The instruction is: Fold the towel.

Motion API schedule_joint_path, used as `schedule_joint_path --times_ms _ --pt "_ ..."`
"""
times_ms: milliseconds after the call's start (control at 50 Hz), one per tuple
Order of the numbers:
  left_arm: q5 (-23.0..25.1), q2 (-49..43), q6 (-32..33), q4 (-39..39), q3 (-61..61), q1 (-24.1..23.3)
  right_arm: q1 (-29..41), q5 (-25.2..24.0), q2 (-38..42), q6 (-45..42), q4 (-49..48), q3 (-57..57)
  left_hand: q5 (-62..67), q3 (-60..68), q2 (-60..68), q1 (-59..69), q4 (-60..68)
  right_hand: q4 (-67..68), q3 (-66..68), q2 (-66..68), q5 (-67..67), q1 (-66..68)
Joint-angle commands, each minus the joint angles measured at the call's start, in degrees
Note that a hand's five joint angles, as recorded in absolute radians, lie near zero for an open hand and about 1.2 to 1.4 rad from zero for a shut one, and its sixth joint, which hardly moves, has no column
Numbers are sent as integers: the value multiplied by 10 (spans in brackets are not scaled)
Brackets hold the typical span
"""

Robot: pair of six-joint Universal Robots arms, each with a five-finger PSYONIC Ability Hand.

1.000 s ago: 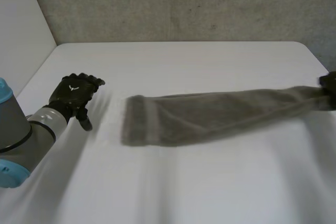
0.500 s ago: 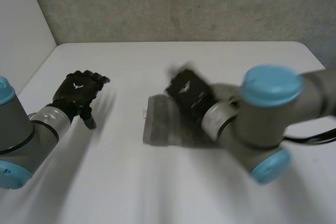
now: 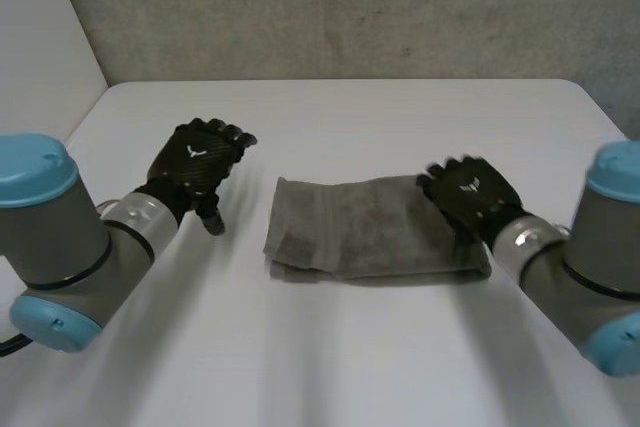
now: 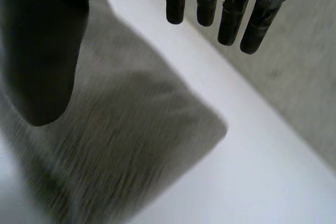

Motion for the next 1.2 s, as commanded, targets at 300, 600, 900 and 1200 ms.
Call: schedule_joint_path --times_ms 300,600,900,1200 --pt "-21 -5 -1 -1 7 -34 -62 -16 -14 -73 -1 16 -123 -37 -45 -49 -48 659 668 663 671 668" --pt "-50 27 -43 -2 53 -32 216 -46 92 -238 19 -175 -123 -37 -45 -49 -48 659 668 663 671 668" --pt "-70 38 -182 -8 73 -26 234 40 104 -138 48 -199 -121 -35 -43 -47 -46 -2 6 1 9 6" --pt "-73 -12 -188 -24 113 -86 106 35 -24 143 70 -130 -111 -25 -33 -37 -36 -41 -32 -37 -29 -32"
